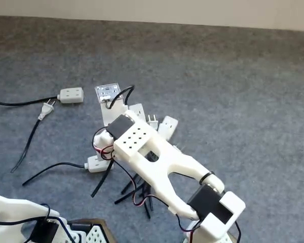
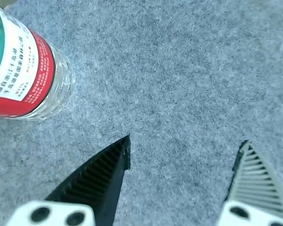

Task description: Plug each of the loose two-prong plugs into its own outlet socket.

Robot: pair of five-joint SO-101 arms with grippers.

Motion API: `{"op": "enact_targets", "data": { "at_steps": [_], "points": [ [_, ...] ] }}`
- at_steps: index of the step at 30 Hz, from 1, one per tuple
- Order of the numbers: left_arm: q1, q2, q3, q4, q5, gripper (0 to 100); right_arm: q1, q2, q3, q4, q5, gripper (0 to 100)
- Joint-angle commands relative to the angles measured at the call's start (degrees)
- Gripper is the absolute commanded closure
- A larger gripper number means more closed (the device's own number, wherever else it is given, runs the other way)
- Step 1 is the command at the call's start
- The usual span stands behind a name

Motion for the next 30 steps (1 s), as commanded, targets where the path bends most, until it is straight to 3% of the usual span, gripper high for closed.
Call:
{"op": "enact_targets", "data": {
  "at_steps": [1, 10, 18, 30],
  "points": [
    [-0.2, -0.3, -1.7, -0.8, -0.2, 65, 2.2, -0.7, 0.1, 0.8, -0.3, 99.4],
    [-0.2, -0.3, -1.7, -0.7, -0.2, 65, 1.9, -0.7, 0.3, 0.8, -0.3, 99.4],
    [-0.1, -0.3, -1.7, -0.6, -0.2, 65, -3.6, 3.0, 0.1, 0.3, 1.4, 99.4],
    [-0.1, -0.3, -1.7, -0.7, -0.2, 65, 4.9, 6.1, 0.0, 1.6, 1.7, 99.4]
  ]
}}
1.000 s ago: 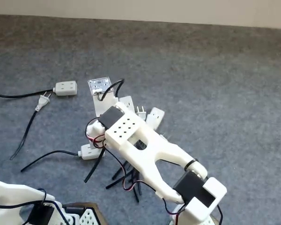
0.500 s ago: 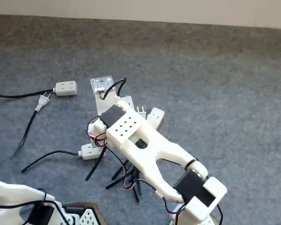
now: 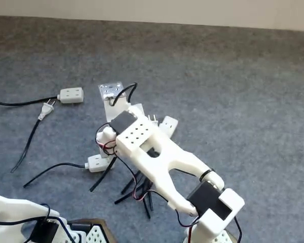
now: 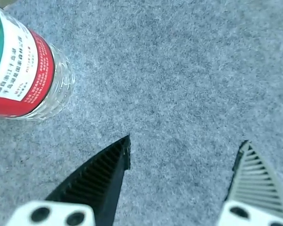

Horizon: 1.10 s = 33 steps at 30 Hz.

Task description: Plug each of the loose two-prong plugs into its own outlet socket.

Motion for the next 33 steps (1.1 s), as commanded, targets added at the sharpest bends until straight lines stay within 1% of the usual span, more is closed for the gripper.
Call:
{"op": "enact_targets", "data": {
  "at_steps": [1, 15, 18, 23, 26, 27, 29, 31, 33],
  "points": [
    [-0.1, -0.3, -1.7, -0.7, -0.2, 65, 2.5, 1.3, 0.8, 0.7, 0.5, 99.4],
    [-0.1, -0.3, -1.6, -0.6, -0.2, 65, 2.8, 1.4, 0.8, 4.2, 1.0, 99.4],
    [-0.1, -0.3, -1.6, -0.6, -0.2, 65, 0.4, 1.4, 0.1, 4.3, 4.5, 99.4],
    [0.0, -0.3, -1.6, -0.5, -0.2, 65, -5.0, 1.8, -4.4, 3.9, 4.9, 99.4],
    [0.0, -0.3, -1.6, -0.5, -0.2, 65, -9.7, 2.8, -4.1, 2.7, 10.6, 99.4],
    [0.0, -0.3, -1.6, -0.5, -0.2, 65, -10.4, 3.5, -4.0, 2.7, 11.3, 99.4],
    [0.0, -0.5, -1.7, -0.5, -0.2, 65, -10.3, 4.3, -4.0, 2.7, 11.6, 99.2],
    [0.0, -0.7, -1.8, -0.5, -0.4, 65, -8.7, 4.3, -4.2, 2.7, 11.7, 99.1],
    [0.0, -0.7, -2.1, -0.5, -3.2, 65, -7.5, 4.1, -4.4, 2.9, 12.8, 95.8]
  ]
}}
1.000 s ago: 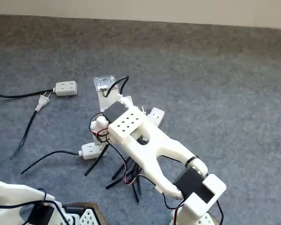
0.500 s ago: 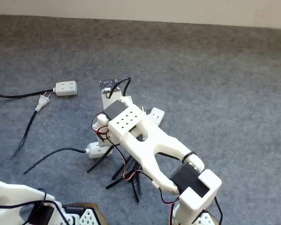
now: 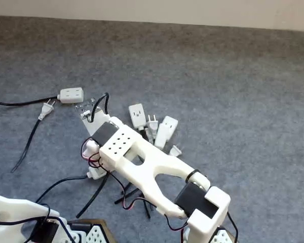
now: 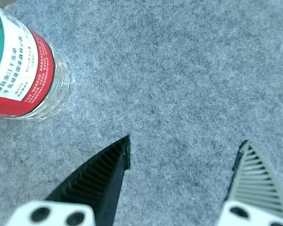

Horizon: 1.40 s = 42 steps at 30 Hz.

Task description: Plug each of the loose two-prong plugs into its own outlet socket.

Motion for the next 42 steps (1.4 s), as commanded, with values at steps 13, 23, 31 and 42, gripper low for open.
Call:
{"op": "enact_targets", "data": {
  "at_steps": [13, 23, 31, 42],
  "points": [
    [7.8, -0.3, -1.7, 6.1, -12.1, 65, 1.7, 1.0, -44.2, 24.2, 14.0, 60.8],
    [27.1, -7.6, -8.7, 41.5, -27.7, 65, 18.7, -15.8, -31.3, 25.2, 21.3, 60.8],
    [50.3, -18.5, -5.5, 54.7, -28.7, 70, 34.0, -40.3, 12.9, 7.8, 26.5, 71.1],
    [75.2, -30.6, 25.7, 43.2, -28.7, 71, 50.4, -69.8, 65.4, -13.1, 35.0, 84.0]
  ]
}}
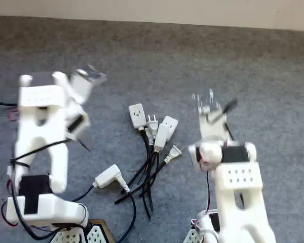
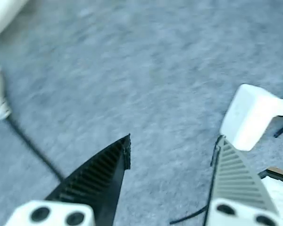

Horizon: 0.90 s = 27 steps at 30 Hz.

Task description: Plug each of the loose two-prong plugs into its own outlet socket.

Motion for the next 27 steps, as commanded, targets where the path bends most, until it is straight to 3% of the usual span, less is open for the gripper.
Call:
{"op": "enact_targets", "data": {
  "at_steps": [1, 5, 17, 19, 22, 27],
  "points": [
    [10.5, -5.9, 11.6, -4.9, -0.2, 71, 1.2, -7.9, 12.3, -5.4, 1.2, 84.0],
    [14.7, -9.9, 19.6, -6.9, -0.2, 71, 1.2, -11.6, 19.3, -8.7, 1.1, 84.0],
    [15.3, -11.7, 36.5, -22.1, -0.3, 72, 1.2, -12.2, 22.5, -10.9, 1.1, 84.0],
    [15.3, -11.7, 37.9, -24.7, -0.3, 78, 1.2, -12.2, 22.5, -10.9, 1.1, 84.0],
    [15.3, -11.8, 37.5, -25.7, -0.4, 98, 1.2, -12.2, 22.5, -10.9, 1.1, 84.0],
    [13.5, -12.3, 30.9, -19.0, -0.4, 100, 1.2, -12.2, 22.5, -10.9, 1.1, 84.0]
  ]
}}
